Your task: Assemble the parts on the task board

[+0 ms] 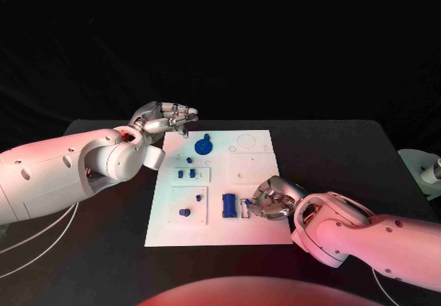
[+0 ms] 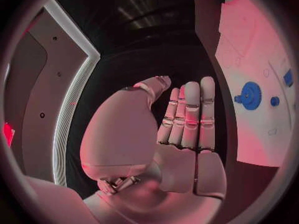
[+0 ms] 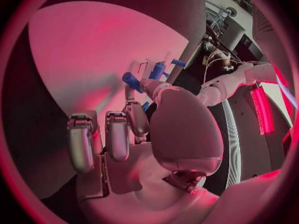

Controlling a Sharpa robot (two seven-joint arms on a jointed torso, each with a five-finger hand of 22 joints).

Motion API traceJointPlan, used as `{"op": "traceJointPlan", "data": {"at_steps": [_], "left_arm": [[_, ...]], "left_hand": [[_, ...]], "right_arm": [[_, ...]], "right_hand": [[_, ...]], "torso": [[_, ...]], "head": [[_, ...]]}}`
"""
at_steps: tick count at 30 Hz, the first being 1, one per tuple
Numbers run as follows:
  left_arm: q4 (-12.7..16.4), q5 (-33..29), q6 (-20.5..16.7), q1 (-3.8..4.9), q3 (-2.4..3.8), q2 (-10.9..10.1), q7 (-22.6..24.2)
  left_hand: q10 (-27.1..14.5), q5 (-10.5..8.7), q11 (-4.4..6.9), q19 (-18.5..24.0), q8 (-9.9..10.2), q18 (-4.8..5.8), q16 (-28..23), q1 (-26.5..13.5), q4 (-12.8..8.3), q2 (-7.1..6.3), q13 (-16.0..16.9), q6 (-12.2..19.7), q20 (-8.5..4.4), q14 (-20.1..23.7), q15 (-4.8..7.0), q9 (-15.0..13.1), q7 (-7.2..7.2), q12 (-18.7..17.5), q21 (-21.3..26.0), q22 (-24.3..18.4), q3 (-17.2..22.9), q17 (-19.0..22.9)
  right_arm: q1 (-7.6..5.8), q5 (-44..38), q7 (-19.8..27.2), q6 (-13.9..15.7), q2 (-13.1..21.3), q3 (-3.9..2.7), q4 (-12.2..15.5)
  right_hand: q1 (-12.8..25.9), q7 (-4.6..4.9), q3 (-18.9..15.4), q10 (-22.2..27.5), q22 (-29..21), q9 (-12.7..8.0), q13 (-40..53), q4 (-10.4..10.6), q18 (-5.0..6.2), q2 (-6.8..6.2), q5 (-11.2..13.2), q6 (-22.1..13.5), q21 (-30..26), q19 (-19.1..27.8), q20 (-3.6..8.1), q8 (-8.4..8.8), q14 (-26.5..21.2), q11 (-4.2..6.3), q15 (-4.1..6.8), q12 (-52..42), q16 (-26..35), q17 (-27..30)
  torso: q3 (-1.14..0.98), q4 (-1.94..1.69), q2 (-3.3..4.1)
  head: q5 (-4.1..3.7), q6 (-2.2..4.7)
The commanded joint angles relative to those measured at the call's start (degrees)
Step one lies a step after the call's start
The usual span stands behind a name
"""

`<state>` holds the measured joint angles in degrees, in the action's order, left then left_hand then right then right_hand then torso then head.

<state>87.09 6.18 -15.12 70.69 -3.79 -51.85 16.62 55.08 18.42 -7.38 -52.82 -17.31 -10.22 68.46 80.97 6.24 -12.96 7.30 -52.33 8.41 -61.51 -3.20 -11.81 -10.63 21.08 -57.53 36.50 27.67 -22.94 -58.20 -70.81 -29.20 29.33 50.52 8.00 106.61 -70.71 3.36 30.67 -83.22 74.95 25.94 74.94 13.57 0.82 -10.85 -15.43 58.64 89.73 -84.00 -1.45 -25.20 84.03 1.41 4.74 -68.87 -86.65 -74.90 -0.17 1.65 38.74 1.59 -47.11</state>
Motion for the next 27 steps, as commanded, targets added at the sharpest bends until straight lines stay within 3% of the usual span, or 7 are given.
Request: {"op": "traceJointPlan", "data": {"at_steps": [1,10,16,27], "left_arm": [[0.13,0.08,0.93,0.03,0.04,0.10,0.30],[0.15,0.08,0.96,0.03,0.04,0.13,0.28],[0.18,0.08,0.95,0.04,0.04,0.04,0.23],[0.25,0.08,0.94,0.04,0.04,-0.03,0.13]], "left_hand": [[-0.27,0.06,0.03,0.13,-0.35,-0.33,0.19,-0.66,0.23,0.05,0.05,0.36,0.17,0.36,0.15,-0.07,-0.12,0.37,0.27,-0.10,0.12,0.07],[-0.35,0.06,0.03,0.13,-0.39,-0.33,0.23,-0.69,0.23,0.06,0.07,0.38,0.17,0.37,0.15,-0.07,-0.12,0.43,0.27,-0.10,0.13,0.08],[-0.35,0.06,0.03,0.13,-0.39,-0.33,0.23,-0.69,0.23,0.06,0.07,0.38,0.17,0.37,0.15,-0.07,-0.12,0.43,0.27,-0.10,0.13,0.08],[-0.42,0.07,0.02,0.14,-0.43,-0.33,0.27,-0.74,0.25,0.07,0.08,0.42,0.18,0.39,0.14,-0.08,-0.13,0.50,0.28,-0.10,0.13,0.09]], "right_arm": [[0.15,2.29,0.28,-1.48,-0.46,0.01,-0.39],[0.23,1.53,-0.30,-2.04,-1.71,0.01,-1.51],[0.24,1.22,-0.69,-4.07,-2.39,0.01,-2.33],[0.24,0.46,-0.97,-4.56,-2.88,0.01,-2.85]], "right_hand": [[0.82,-0.39,-0.67,-0.29,15.05,4.57,3.02,0.45,-0.82,-0.07,-0.13,0.18,0.27,-6.00,0.17,-0.77,4.42,-0.10,0.17,-0.35,-0.28,-6.98],[2.99,-0.51,-2.01,-0.46,15.05,4.82,3.36,1.12,-0.82,-0.13,-1.54,0.52,0.27,-6.00,0.24,-1.07,4.47,0.00,0.26,-0.76,-0.37,-7.23],[4.44,-0.56,-2.96,-0.63,15.05,4.92,3.65,1.92,-0.82,0.09,-0.84,0.75,0.27,-6.00,0.26,-1.21,4.53,0.03,0.27,-1.15,-0.48,-7.53],[5.67,-0.61,-3.77,-0.77,15.05,4.99,3.87,2.61,-0.82,0.29,-0.28,0.96,0.27,-6.00,0.30,-1.34,4.57,0.07,0.31,-1.45,-0.57,-7.76]], "torso": [[-0.01,0.03,-0.03],[0.01,-0.05,0.02],[0.00,0.01,0.01],[0.03,0.04,-0.03]], "head": [[0.07,-0.05],[0.07,-0.11],[0.28,-0.29],[0.29,-0.38]]}}
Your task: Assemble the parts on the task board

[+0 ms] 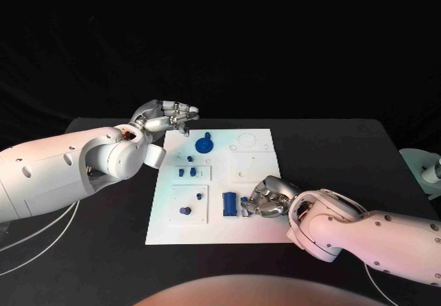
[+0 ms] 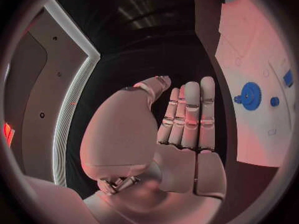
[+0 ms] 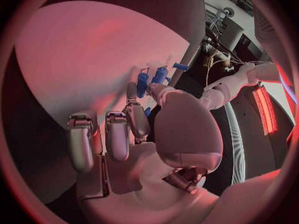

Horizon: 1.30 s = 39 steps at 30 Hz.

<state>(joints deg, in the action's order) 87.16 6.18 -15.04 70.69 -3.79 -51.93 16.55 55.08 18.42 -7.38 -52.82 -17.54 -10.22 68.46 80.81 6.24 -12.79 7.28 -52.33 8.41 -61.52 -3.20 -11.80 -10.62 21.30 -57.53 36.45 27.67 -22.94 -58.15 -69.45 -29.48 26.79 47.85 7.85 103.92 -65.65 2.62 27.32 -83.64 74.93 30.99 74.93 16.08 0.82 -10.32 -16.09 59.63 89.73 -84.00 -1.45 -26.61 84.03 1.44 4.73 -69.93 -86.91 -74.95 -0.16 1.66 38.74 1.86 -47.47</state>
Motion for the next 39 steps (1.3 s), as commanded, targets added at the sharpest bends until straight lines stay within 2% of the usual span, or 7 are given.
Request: {"op": "traceJointPlan", "data": {"at_steps": [1,7,9,10,22,27,39], "left_arm": [[0.18,0.08,0.87,0.04,0.04,0.04,0.18],[0.21,0.09,0.84,0.04,0.04,-0.01,0.15],[0.21,0.09,0.84,0.04,0.04,-0.02,0.14],[0.21,0.09,0.84,0.04,0.04,-0.03,0.13],[0.19,0.09,0.79,0.04,0.04,-0.12,0.10],[0.18,0.09,0.76,0.04,0.04,-0.14,0.11],[0.16,0.09,0.72,0.04,0.04,-0.17,0.11]], "left_hand": [[-0.42,0.07,0.02,0.14,-0.20,-0.33,0.27,-0.58,0.25,-0.10,0.09,0.42,0.19,0.39,0.14,-0.09,-0.13,0.28,0.28,-0.06,0.13,0.09],[-0.44,0.07,0.01,0.14,-0.21,-0.33,0.28,-0.61,0.27,-0.08,0.10,0.43,0.19,0.39,0.14,-0.09,-0.13,0.30,0.29,-0.06,0.13,0.09],[-0.44,0.07,0.01,0.14,-0.21,-0.33,0.28,-0.61,0.27,-0.08,0.10,0.43,0.19,0.39,0.14,-0.09,-0.13,0.30,0.29,-0.06,0.13,0.09],[-0.44,0.07,0.01,0.14,-0.21,-0.33,0.28,-0.61,0.27,-0.08,0.10,0.43,0.19,0.39,0.14,-0.09,-0.13,0.30,0.29,-0.06,0.13,0.09],[-0.47,0.07,0.00,0.14,-0.23,-0.33,0.30,-0.67,0.31,-0.05,0.11,0.44,0.20,0.41,0.13,-0.10,-0.14,0.34,0.29,-0.06,0.13,0.10],[-0.66,0.06,-0.03,0.17,-0.33,-0.32,0.39,-1.14,0.64,0.06,0.14,0.52,0.25,0.45,0.07,-0.12,-0.17,0.52,0.36,-0.10,0.06,0.13],[-0.69,0.06,-0.03,0.17,-0.35,-0.32,0.41,-1.22,0.70,0.09,0.15,0.54,0.26,0.46,0.06,-0.12,-0.16,0.57,0.38,-0.11,0.05,0.13]], "right_arm": [[0.20,-1.02,-0.74,-2.06,-0.23,0.16,-0.19],[0.19,-1.44,-0.79,-2.24,-0.28,0.16,-0.25],[0.19,-1.51,-0.72,-2.26,-0.29,0.16,-0.23],[0.19,-1.54,-0.66,-2.25,-0.30,0.16,-0.21],[0.20,-2.76,0.03,-1.38,0.15,0.16,0.69],[0.22,-4.40,0.06,-0.54,0.50,0.16,1.10],[0.24,-5.96,-0.04,0.00,1.18,0.15,1.78]], "right_hand": [[0.86,0.14,-0.57,-0.34,15.07,-0.06,3.86,0.22,-0.82,-0.18,0.51,-0.01,0.27,-6.00,0.30,0.07,4.57,0.04,0.32,-0.33,-0.29,-7.69],[2.19,0.19,-1.51,-0.34,15.07,-0.08,3.90,0.47,-0.82,-0.28,1.16,-0.02,0.27,-6.00,0.29,0.11,4.56,0.00,0.29,-0.31,-0.28,-7.68],[3.35,0.17,-2.81,-0.31,15.07,-0.06,3.92,0.39,-0.82,-0.63,-1.15,0.01,0.27,-6.00,0.31,0.11,4.55,-0.01,0.28,-0.23,-0.26,-7.63],[3.54,0.19,-3.05,-0.31,15.07,-0.06,3.94,0.43,-0.82,-0.70,-1.31,0.02,0.27,-6.00,0.30,0.11,4.55,-0.01,0.29,-0.24,-0.26,-7.65],[5.31,0.20,-5.55,-0.36,15.07,-0.09,4.07,0.57,-0.82,-1.24,-0.15,0.12,0.27,-6.00,0.27,0.15,4.56,-0.03,0.27,-0.31,-0.27,-7.71],[6.52,0.10,-6.84,-0.46,15.07,-0.12,4.22,0.60,-0.82,-0.93,-1.42,0.24,0.27,-6.00,0.31,0.17,4.60,0.05,0.32,-0.48,-0.34,-7.89],[7.45,0.04,-7.87,-0.49,15.07,-0.14,4.28,0.66,-0.82,-0.80,-2.00,0.32,0.27,-6.00,0.34,0.17,4.62,0.09,0.36,-0.51,-0.38,-8.01]], "torso": [[0.02,0.03,-0.03],[0.01,0.02,0.00],[0.02,0.02,-0.01],[0.01,0.01,-0.03],[-0.03,0.04,-0.03],[-0.04,0.02,-0.03],[-0.02,0.04,-0.02]], "head": [[0.02,-0.02],[0.00,-0.09],[0.00,-0.09],[0.00,-0.10],[0.14,-0.15],[0.15,-0.10],[0.28,-0.20]]}}
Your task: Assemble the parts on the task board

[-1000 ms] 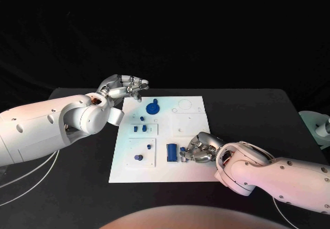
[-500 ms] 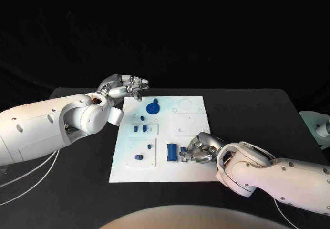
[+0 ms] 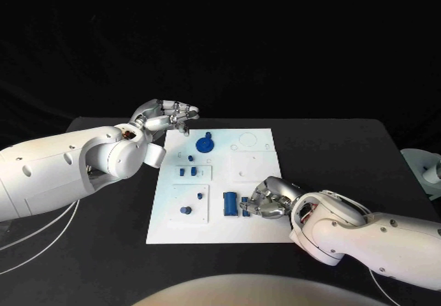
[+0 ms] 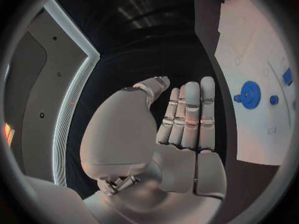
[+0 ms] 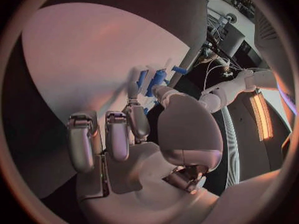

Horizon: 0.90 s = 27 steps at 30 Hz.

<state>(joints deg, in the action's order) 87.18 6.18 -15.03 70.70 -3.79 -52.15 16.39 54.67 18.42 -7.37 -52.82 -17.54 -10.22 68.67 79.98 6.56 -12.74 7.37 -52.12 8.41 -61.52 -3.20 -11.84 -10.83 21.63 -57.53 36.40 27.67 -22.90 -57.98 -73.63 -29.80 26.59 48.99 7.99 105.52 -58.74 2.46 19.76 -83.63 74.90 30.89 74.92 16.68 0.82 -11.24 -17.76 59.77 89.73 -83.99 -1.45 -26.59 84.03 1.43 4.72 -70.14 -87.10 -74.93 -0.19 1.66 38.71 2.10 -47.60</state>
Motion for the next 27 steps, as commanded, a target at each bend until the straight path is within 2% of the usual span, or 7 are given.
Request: {"op": "traceJointPlan", "data": {"at_steps": [1,8,12,17,19,22,27], "left_arm": [[0.14,0.09,0.72,0.04,0.04,0.05,0.27],[0.14,0.09,0.70,0.04,0.04,0.05,0.24],[0.14,0.09,0.72,0.04,0.04,0.04,0.24],[0.13,0.08,0.76,0.03,0.04,0.05,0.32],[0.08,0.04,0.73,0.03,0.04,0.10,0.48],[-0.08,-0.33,0.44,0.03,0.03,0.20,0.99],[-1.04,-1.83,-0.14,-0.01,-0.10,0.73,2.68]], "left_hand": [[-0.28,0.07,-0.04,0.17,-0.35,-0.31,0.19,-0.40,0.38,0.04,0.06,0.33,0.26,0.46,0.06,-0.08,0.04,0.24,0.38,-0.06,0.05,0.09],[-0.28,0.07,-0.04,0.17,-0.35,-0.31,0.19,-0.40,0.38,0.04,0.06,0.33,0.26,0.46,0.06,-0.08,0.04,0.24,0.38,-0.06,0.05,0.09],[-0.28,0.07,-0.04,0.17,-0.35,-0.31,0.19,-0.40,0.38,0.04,0.06,0.33,0.26,0.46,0.06,-0.08,0.04,0.24,0.38,-0.06,0.05,0.09],[-0.34,0.07,-0.03,0.18,-0.38,-0.32,0.22,-0.48,0.44,0.07,0.07,0.37,0.27,0.48,0.06,-0.09,0.06,0.30,0.40,-0.08,0.05,0.10],[-0.35,0.08,-0.03,0.18,-0.39,-0.32,0.23,-0.48,0.44,0.08,0.08,0.38,0.28,0.48,0.06,-0.09,0.07,0.32,0.41,-0.08,0.05,0.10],[-0.35,0.07,-0.03,0.18,-0.40,-0.32,0.23,-0.51,0.46,0.07,0.08,0.39,0.28,0.49,0.05,-0.09,0.06,0.34,0.42,-0.08,0.04,0.11],[-0.31,0.02,0.01,0.81,-0.52,-0.30,-0.42,-0.91,0.72,-0.07,0.23,0.70,0.37,1.71,0.00,-0.10,0.10,0.92,1.04,-0.38,-0.10,0.48]], "right_arm": [[0.07,-1.84,0.28,0.19,0.08,0.01,0.20],[0.07,-1.95,0.79,-0.91,0.43,0.01,0.13],[0.08,-1.91,1.50,-1.89,0.66,0.01,0.28],[0.13,-1.08,3.64,-1.42,1.11,0.01,0.31],[0.14,1.33,6.86,0.68,1.50,0.01,0.09],[0.03,6.38,14.37,3.64,2.20,-0.01,-0.47],[-1.19,19.86,30.61,6.13,2.89,-0.10,-3.45]], "right_hand": [[0.54,0.20,-0.31,-0.50,15.10,-0.04,4.28,0.06,-0.82,0.12,-0.34,0.18,0.27,-6.01,0.34,0.15,4.62,0.09,0.37,-0.31,-0.20,-8.03],[-1.55,0.13,-0.37,-0.49,15.10,-0.05,4.30,-0.72,-0.82,0.41,-0.31,0.08,0.27,-6.01,0.41,0.20,4.61,0.18,0.45,-0.23,-0.19,-8.02],[-5.47,0.09,-0.04,-0.45,15.10,-0.12,4.32,-1.65,-0.82,0.72,4.74,-0.01,0.27,-6.01,0.44,0.30,4.63,0.21,0.47,-0.10,-0.20,-8.09],[-7.62,0.12,0.08,-0.21,15.10,-0.24,3.99,-2.29,-0.82,0.37,6.21,-0.17,0.27,-6.01,0.43,0.49,4.55,0.21,0.47,0.63,-0.04,-7.74],[-7.91,0.31,0.03,0.24,15.10,-0.36,3.35,-2.26,-0.82,0.23,6.22,-0.59,0.27,-6.01,0.40,0.77,4.44,0.07,0.39,1.86,0.17,-7.24],[-8.87,1.36,0.07,1.36,14.87,-0.98,2.04,-2.05,-0.65,0.21,5.05,-2.90,-0.51,-5.75,-0.01,2.33,4.13,-0.77,-0.25,4.37,0.80,-5.90],[-11.23,2.72,0.40,5.61,12.41,-1.54,-3.03,-2.58,1.05,0.46,5.07,-5.37,-8.63,-2.99,-0.86,4.00,2.59,-1.91,-1.27,13.75,3.79,-0.07]], "torso": [[0.01,0.04,0.02],[0.05,-0.06,-0.02],[0.03,-0.07,-0.01],[0.06,0.07,-0.05],[0.08,0.11,-0.12],[0.09,0.15,-0.29],[0.27,0.38,-0.89]], "head": [[0.05,-0.06],[-0.04,-0.06],[0.01,-0.05],[0.13,0.20],[0.14,0.37],[-0.02,0.77],[-0.59,2.21]]}}
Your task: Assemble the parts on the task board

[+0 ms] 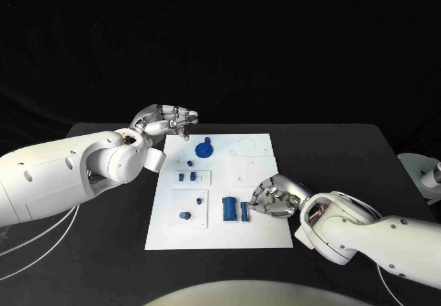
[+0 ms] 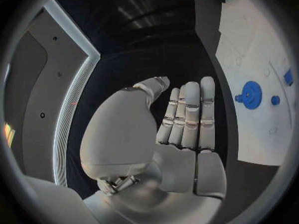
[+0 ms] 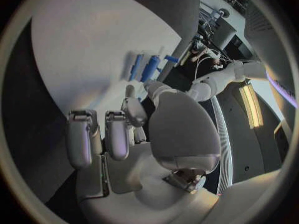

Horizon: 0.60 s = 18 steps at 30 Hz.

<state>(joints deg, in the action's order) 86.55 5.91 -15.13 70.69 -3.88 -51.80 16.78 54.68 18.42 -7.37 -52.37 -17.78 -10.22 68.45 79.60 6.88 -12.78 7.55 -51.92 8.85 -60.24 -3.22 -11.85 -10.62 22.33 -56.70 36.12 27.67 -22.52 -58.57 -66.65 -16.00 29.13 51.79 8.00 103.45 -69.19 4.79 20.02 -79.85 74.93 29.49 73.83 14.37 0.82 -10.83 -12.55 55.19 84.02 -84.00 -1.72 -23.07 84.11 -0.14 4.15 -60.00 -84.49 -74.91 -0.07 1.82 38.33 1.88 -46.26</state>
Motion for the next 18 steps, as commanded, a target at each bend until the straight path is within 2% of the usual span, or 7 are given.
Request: {"op": "traceJointPlan", "data": {"at_steps": [1,3,7,10,12,16,18], "left_arm": [[-1.02,-2.23,-0.10,-0.02,-0.16,0.76,2.96],[-1.93,-3.09,-0.06,-0.08,-0.30,1.34,3.66],[-4.44,-5.16,0.13,-0.47,-0.51,2.98,5.33],[-6.69,-6.80,0.13,-0.97,-0.56,4.46,6.88],[-8.36,-7.99,-0.08,-1.34,-0.57,5.49,8.15],[-11.71,-10.21,-1.02,-1.98,-0.56,7.58,10.56],[-13.50,-11.04,-1.52,-2.33,-0.54,8.71,11.56]], "left_hand": [[-0.46,-0.09,-0.09,1.68,-0.38,-0.25,-1.96,-0.63,0.53,-0.15,0.16,0.83,0.07,2.76,-0.11,-0.09,-0.15,0.72,1.55,-0.72,-0.12,1.00],[-0.57,-0.22,-0.21,3.51,-0.36,-0.18,-4.81,-0.74,0.73,-0.26,0.24,1.35,0.32,5.51,-0.36,-0.04,-0.21,1.19,3.65,-1.77,-0.14,2.43],[-0.43,-0.30,-0.49,6.91,-0.38,-0.04,-12.18,-0.76,1.22,-0.19,0.27,2.21,1.18,9.95,-1.18,0.05,-0.40,2.06,9.36,-4.95,-0.12,6.07],[-0.11,-0.51,-1.03,9.06,-0.57,-0.07,-21.20,-0.72,1.88,-0.36,-1.04,2.92,2.75,11.46,-2.50,0.08,-0.94,0.73,16.80,-9.53,0.14,10.06],[0.41,-0.51,-1.34,10.83,-0.79,0.18,-25.94,-0.64,2.22,-0.56,-2.09,3.09,3.69,12.36,-3.13,0.06,-1.10,-0.67,21.29,-12.27,0.42,11.75],[-0.32,-0.74,-2.92,15.15,-0.42,0.39,-38.02,-0.46,2.93,-0.82,-3.96,4.69,7.17,16.46,-5.68,0.42,-0.32,-6.75,33.78,-20.15,0.16,15.20],[-0.40,-0.75,-3.27,15.41,-0.27,0.31,-39.49,-0.37,2.95,-0.76,-3.95,4.86,7.50,16.87,-6.01,0.52,-0.02,-7.64,35.38,-21.23,-0.08,15.60]], "right_arm": [[-1.23,17.73,21.43,3.37,0.00,-0.12,-3.09],[-2.00,23.39,25.86,2.65,-0.29,-0.14,-5.45],[-3.53,34.52,32.90,0.30,-1.62,-0.23,-11.62],[-4.32,41.86,36.66,-1.70,-3.25,-0.39,-16.89],[-4.68,46.18,38.68,-3.12,-4.69,-0.59,-20.59],[-5.41,52.28,41.38,-5.79,-7.58,-1.00,-27.25],[-5.72,54.12,42.22,-6.99,-9.06,-1.16,-30.20]], "right_hand": [[-2.22,1.28,0.41,6.49,9.54,-0.36,-7.72,-0.70,2.73,0.19,-0.09,-2.27,-11.71,0.24,-1.37,1.39,0.66,-1.06,-1.37,13.50,4.79,5.66],[-3.49,2.21,0.69,13.10,5.25,-0.51,-15.51,-1.11,4.83,0.24,0.12,-4.22,-23.74,4.74,-2.17,2.36,-2.51,-2.05,-2.24,25.81,10.34,13.72],[-5.30,4.06,1.85,18.78,-6.65,-1.39,-19.93,-1.60,9.17,0.16,1.04,-7.50,-53.59,17.36,-3.69,4.12,-12.75,-3.91,-4.00,30.72,25.38,31.98],[-6.12,5.06,3.42,21.77,-11.88,-2.05,-27.10,-1.35,9.43,0.03,1.89,-8.01,-60.67,21.19,-5.14,4.47,-19.15,-5.37,-5.32,36.85,35.23,38.47],[-6.80,5.70,5.36,23.63,-17.22,-3.06,-35.02,-1.10,9.09,0.02,2.24,-8.30,-67.02,25.30,-6.71,5.40,-25.67,-6.63,-7.24,43.14,44.45,42.89],[-7.28,6.29,7.04,22.57,-25.88,-4.84,-45.82,-1.84,9.39,-0.15,3.15,-7.96,-74.48,27.00,-9.00,7.36,-28.08,-7.78,-9.06,49.33,55.71,49.33],[-7.21,6.44,7.28,21.56,-28.17,-5.31,-48.38,-2.16,9.74,0.21,3.38,-7.57,-76.00,26.77,-9.34,7.87,-27.39,-7.97,-9.28,50.21,57.69,50.62]], "torso": [[0.24,0.34,-0.93],[0.36,0.42,-1.49],[0.68,0.64,-2.57],[0.95,0.91,-3.42],[1.06,1.17,-3.91],[1.08,1.49,-4.61],[1.01,1.56,-4.86]], "head": [[-0.52,1.21],[-0.65,1.76],[-0.91,3.28],[-0.95,4.85],[-1.01,5.66],[-1.16,7.80],[-1.02,8.38]]}}
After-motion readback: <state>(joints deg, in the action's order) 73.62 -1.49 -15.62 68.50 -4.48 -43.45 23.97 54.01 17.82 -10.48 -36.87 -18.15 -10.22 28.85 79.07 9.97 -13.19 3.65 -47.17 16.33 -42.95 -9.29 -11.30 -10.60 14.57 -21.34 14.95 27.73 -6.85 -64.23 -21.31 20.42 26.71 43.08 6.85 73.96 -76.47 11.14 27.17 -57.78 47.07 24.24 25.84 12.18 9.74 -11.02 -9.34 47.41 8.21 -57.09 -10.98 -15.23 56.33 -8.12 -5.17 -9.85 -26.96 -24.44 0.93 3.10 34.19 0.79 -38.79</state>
